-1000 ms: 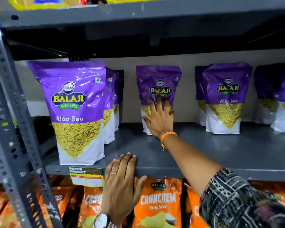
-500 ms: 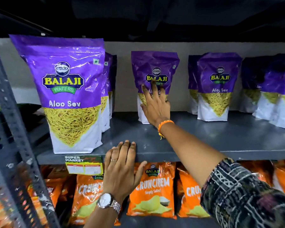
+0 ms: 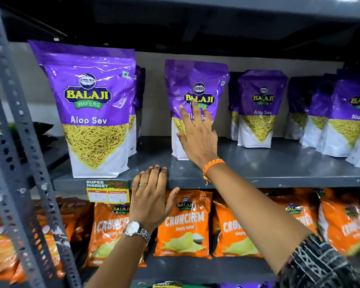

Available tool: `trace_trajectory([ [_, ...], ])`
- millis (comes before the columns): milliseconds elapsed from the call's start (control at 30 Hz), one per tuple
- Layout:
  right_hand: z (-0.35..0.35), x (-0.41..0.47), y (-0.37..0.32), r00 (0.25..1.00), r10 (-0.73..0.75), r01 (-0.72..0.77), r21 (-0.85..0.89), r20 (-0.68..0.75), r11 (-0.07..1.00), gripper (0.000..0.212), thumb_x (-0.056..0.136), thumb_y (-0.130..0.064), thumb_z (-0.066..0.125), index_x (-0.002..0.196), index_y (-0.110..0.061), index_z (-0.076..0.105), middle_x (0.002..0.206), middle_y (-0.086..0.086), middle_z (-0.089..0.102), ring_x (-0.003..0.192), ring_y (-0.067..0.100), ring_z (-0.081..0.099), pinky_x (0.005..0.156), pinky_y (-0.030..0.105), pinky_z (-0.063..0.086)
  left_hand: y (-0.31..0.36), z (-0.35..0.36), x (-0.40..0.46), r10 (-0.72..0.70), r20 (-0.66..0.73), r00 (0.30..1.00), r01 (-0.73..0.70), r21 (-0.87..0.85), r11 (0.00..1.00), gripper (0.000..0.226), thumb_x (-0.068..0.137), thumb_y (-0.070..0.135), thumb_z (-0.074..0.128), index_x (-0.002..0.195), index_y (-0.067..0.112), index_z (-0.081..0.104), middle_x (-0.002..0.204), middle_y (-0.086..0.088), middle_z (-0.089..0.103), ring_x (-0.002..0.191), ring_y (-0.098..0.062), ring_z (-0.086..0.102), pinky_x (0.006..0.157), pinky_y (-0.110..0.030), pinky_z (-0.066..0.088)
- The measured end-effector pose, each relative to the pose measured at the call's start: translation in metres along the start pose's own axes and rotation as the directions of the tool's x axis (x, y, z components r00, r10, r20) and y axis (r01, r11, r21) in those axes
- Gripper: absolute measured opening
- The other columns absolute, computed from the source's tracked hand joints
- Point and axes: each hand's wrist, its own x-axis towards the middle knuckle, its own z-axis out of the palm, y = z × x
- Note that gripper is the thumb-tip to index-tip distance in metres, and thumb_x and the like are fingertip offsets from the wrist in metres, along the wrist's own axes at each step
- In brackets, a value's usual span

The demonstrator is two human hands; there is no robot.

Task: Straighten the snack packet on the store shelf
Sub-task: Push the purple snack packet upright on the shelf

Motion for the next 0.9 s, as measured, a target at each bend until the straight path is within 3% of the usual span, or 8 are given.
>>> trace_trajectory([
  [333, -0.059, -0.052, -0.004, 0.997, -0.013, 0.015, 0.035, -0.076, 0.999, 0.079, 0.093, -0.04, 0.068, 0.159, -0.031, 0.025, 0.17, 0.004, 0.014, 0.148, 0.036, 0.021, 0.086, 0.054, 0.059, 0.003, -0.012, 0.0, -0.02, 0.073, 0.997, 0.02, -0.009, 1.0, 0.063, 0.098, 0.06, 0.041, 0.132, 0.01, 0.058, 0.132, -0.012, 0.063, 0.119, -0.034, 0.058, 0.108, -0.047, 0.035],
  [533, -0.087, -0.084, -0.008, 0.991, -0.03, 0.038, 0.06, -0.13, 0.997, 0.077, 0.097, -0.042, 0.063, 0.161, -0.029, 0.022, 0.171, 0.003, 0.012, 0.149, 0.034, 0.021, 0.097, 0.054, 0.055, 0.002, -0.009, -0.001, -0.034, 0.079, 0.996, 0.034, -0.008, 0.999, 0.065, 0.101, 0.061, 0.036, 0.133, 0.009, 0.058, 0.133, -0.013, 0.063, 0.12, -0.035, 0.059, 0.109, -0.048, 0.04],
  [900, -0.092, -0.099, -0.009, 0.979, -0.036, 0.047, 0.052, -0.199, 0.998, 0.075, 0.097, -0.045, 0.063, 0.161, -0.029, 0.027, 0.171, 0.004, 0.015, 0.15, 0.034, 0.024, 0.102, 0.049, 0.052, 0.003, -0.011, 0.0, -0.023, 0.055, 0.998, 0.023, 0.007, 1.0, 0.062, 0.098, 0.06, 0.043, 0.131, 0.01, 0.06, 0.131, -0.012, 0.064, 0.117, -0.035, 0.061, 0.108, -0.044, 0.033],
])
